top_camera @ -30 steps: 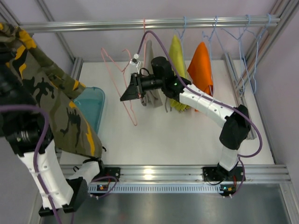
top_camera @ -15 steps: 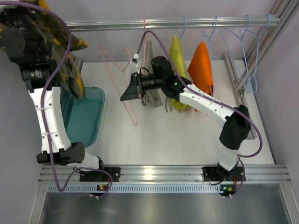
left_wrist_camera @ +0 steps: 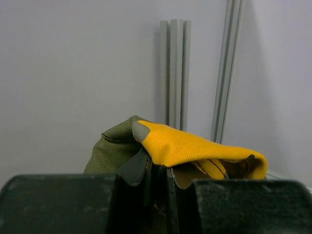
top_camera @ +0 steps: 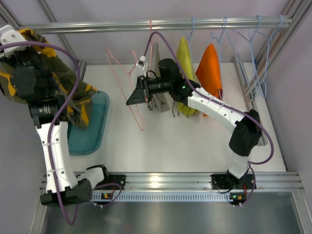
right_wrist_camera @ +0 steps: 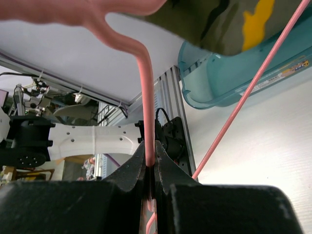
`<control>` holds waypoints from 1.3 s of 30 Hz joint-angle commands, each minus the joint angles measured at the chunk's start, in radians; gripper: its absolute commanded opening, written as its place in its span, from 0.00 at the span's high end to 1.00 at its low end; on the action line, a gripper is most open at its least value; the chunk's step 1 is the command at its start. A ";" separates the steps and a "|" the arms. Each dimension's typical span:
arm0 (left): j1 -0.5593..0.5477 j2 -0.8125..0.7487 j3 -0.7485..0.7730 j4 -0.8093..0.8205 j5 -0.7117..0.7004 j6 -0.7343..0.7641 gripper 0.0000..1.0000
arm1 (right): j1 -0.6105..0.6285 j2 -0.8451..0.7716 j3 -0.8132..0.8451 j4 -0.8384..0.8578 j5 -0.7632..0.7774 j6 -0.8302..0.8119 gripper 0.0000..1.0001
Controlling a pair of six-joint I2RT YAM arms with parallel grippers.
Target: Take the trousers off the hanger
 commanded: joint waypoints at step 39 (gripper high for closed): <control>0.060 -0.104 -0.911 -0.458 0.223 -0.172 0.91 | -0.012 -0.134 0.023 -0.068 0.013 -0.126 1.00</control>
